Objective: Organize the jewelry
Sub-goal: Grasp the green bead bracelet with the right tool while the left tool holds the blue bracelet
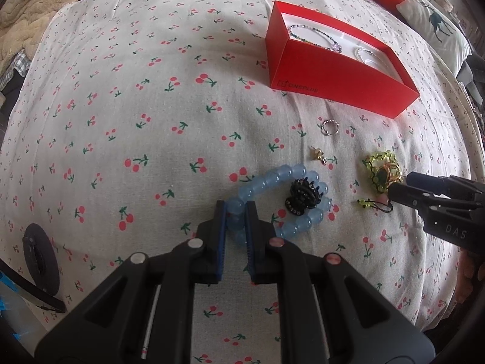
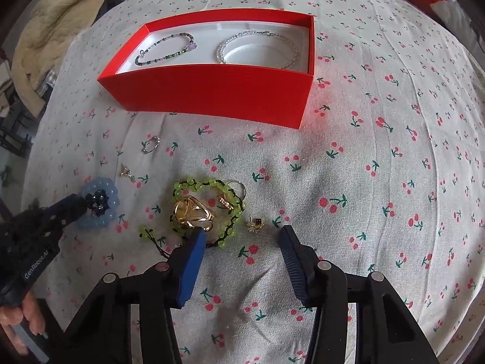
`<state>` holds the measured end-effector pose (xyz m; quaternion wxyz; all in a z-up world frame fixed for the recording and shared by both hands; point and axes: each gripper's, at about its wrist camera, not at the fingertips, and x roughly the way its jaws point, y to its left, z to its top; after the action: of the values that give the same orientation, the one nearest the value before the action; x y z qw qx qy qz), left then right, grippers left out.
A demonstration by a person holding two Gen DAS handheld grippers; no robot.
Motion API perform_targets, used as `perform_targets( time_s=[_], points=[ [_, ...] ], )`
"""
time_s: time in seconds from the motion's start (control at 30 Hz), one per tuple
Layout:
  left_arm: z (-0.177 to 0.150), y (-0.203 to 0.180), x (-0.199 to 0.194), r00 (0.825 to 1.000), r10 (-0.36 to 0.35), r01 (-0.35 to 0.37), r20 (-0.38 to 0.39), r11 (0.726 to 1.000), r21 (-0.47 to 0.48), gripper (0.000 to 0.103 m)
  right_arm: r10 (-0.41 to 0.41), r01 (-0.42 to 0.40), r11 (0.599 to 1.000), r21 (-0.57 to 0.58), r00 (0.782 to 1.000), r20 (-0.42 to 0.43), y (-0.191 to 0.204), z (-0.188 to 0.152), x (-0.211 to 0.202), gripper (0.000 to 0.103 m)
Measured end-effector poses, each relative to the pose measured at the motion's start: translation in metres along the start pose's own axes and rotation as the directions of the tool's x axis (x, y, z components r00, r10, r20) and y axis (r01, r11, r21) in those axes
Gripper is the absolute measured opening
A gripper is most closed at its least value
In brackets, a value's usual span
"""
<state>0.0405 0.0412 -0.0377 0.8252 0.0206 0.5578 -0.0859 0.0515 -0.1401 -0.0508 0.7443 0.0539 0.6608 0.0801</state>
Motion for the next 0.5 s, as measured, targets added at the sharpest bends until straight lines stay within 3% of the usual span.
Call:
perform_targets(
  time_s=[0.3,0.37,0.5],
  points=[
    [0.000,-0.003,0.002,1.000,0.016,-0.016,0.002,1.000,0.019,0.013,-0.014,0.014,1.000,0.000,0.999,-0.043,-0.026,-0.016,-0.005,0.023],
    [0.000,-0.004,0.001,1.000,0.019,-0.019,0.003,1.000,0.024,0.013,-0.017,0.017,1.000,0.000,0.999,-0.047,-0.030,-0.019,-0.006,0.014],
    [0.000,-0.006,0.001,0.999,0.032,-0.033,0.003,0.999,0.030,0.013,-0.001,0.001,1.000,-0.003,0.999,-0.041,-0.031,-0.020,-0.006,0.010]
  ],
)
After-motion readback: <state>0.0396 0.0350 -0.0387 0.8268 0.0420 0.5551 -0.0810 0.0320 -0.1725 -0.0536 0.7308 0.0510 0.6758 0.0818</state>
